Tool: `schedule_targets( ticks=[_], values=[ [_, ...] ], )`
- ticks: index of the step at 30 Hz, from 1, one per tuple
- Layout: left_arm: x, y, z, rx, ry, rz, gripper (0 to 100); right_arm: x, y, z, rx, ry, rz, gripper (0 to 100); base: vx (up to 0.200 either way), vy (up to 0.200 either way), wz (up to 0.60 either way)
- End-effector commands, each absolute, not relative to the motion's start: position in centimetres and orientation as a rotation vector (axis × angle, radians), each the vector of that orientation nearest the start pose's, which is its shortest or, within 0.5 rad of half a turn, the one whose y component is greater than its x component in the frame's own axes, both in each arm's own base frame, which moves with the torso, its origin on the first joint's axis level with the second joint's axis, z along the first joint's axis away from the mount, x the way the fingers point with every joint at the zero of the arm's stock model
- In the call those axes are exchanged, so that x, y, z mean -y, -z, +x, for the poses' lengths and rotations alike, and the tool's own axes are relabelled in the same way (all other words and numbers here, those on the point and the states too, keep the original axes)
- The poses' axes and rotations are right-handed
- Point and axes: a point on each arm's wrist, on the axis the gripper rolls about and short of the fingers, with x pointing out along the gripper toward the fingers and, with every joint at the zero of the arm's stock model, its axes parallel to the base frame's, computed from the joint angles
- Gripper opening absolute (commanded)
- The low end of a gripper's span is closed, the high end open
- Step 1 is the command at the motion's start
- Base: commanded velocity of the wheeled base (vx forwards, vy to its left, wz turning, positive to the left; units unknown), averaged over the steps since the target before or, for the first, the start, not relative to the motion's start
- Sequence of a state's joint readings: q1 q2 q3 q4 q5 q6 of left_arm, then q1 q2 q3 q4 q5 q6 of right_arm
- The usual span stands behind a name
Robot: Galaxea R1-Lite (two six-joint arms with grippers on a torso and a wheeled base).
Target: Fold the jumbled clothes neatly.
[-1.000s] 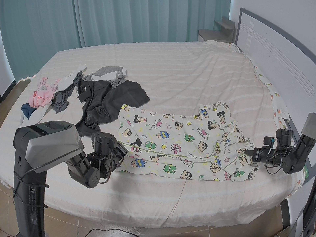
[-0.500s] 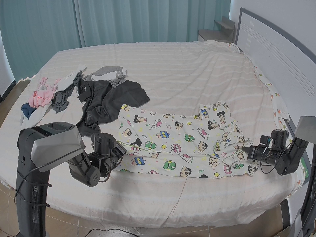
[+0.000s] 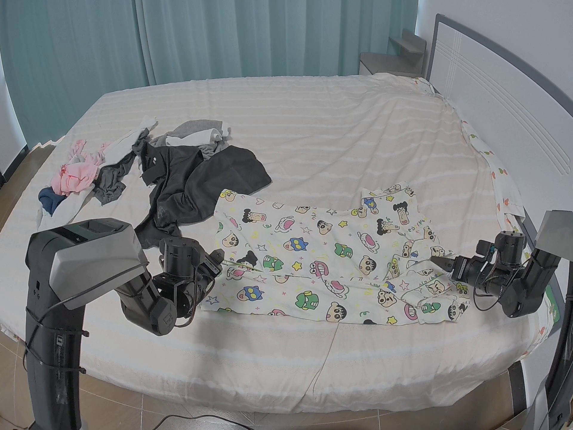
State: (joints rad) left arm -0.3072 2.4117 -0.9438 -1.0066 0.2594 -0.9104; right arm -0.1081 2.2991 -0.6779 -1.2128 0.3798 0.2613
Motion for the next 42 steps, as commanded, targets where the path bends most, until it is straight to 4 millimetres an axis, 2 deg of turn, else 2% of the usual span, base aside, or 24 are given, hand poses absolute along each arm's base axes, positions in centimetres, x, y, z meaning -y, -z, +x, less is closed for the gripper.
schedule_targets(
  ticks=[1,3,4,7,8,9,10,11,12,13,15,18,19,20,22,26,32,42],
  values=[
    [10.8,-1.1,39.2,-0.356,-0.183,-0.782,100,3.4,-2.9,35.3,-0.371,-0.166,0.414,100,0.0,0.0,0.0],
    [10.7,-1.5,39.1,-0.347,-0.187,-0.784,100,3.3,-3.5,34.9,-0.365,-0.152,0.443,100,0.0,0.0,0.0],
    [10.3,-2.0,38.8,-0.338,-0.191,-0.787,100,3.0,-4.1,33.8,-0.381,-0.147,0.483,100,0.0,0.0,0.0],
    [9.8,-3.1,37.1,-0.334,-0.211,-0.768,100,1.5,-4.0,31.0,-0.453,-0.166,0.527,100,0.0,0.0,0.0],
    [9.8,-3.1,37.0,-0.334,-0.214,-0.765,100,1.3,-4.1,30.9,-0.456,-0.167,0.53,100,0.0,0.0,0.0],
    [9.6,-4.2,35.6,-0.309,-0.216,-0.759,100,0.4,-3.9,29.5,-0.498,-0.179,0.559,100,0.0,0.0,0.0],
    [9.6,-4.2,35.6,-0.309,-0.216,-0.759,100,0.4,-3.9,29.5,-0.498,-0.179,0.559,100,0.0,0.0,0.0],
    [9.2,-5.8,33.6,-0.279,-0.187,-0.786,100,-0.8,-4.1,28.2,-0.539,-0.196,0.604,100,0.0,0.0,0.0],
    [9.1,-6.3,33.2,-0.275,-0.179,-0.795,100,-1.0,-4.1,28.0,-0.547,-0.198,0.616,100,0.0,0.0,0.0],
    [8.7,-7.2,31.8,-0.281,-0.162,-0.817,100,-1.8,-4.2,27.4,-0.572,-0.205,0.662,100,0.0,0.0,0.0],
    [8.5,-7.8,30.1,-0.29,-0.155,-0.848,100,-2.6,-4.2,27.2,-0.598,-0.211,0.721,100,0.0,0.0,0.0],
    [8.4,-8.2,27.9,-0.311,-0.15,-0.899,100,-3.4,-3.9,27.3,-0.622,-0.192,0.785,100,0.0,0.0,0.0],
    [8.4,-8.2,27.9,-0.311,-0.15,-0.899,100,-3.4,-3.9,27.3,-0.622,-0.192,0.785,100,0.0,0.0,0.0],
    [8.5,-8.1,26.6,-0.346,-0.137,-0.937,100,-4.1,-3.6,27.3,-0.65,-0.178,0.812,100,0.0,0.0,0.0],
    [8.3,-7.9,25.7,-0.378,-0.131,-1.004,100,-4.8,-3.2,27.1,-0.69,-0.167,0.834,100,0.0,0.0,0.0],
    [8.1,-7.3,25.1,-0.442,-0.116,-1.101,100,-5.5,-2.3,28.1,-0.713,-0.106,0.872,100,0.0,0.0,0.0],
    [7.9,-6.6,24.5,-0.472,-0.132,-1.092,100,-5.7,-0.5,29.7,-0.718,-0.03,0.871,100,0.0,0.0,0.0],
    [7.7,-5.8,24.5,-0.488,-0.154,-1.088,100,-5.9,-0.2,31.4,-0.688,-0.012,0.94,100,0.0,0.0,0.0]
  ],
)
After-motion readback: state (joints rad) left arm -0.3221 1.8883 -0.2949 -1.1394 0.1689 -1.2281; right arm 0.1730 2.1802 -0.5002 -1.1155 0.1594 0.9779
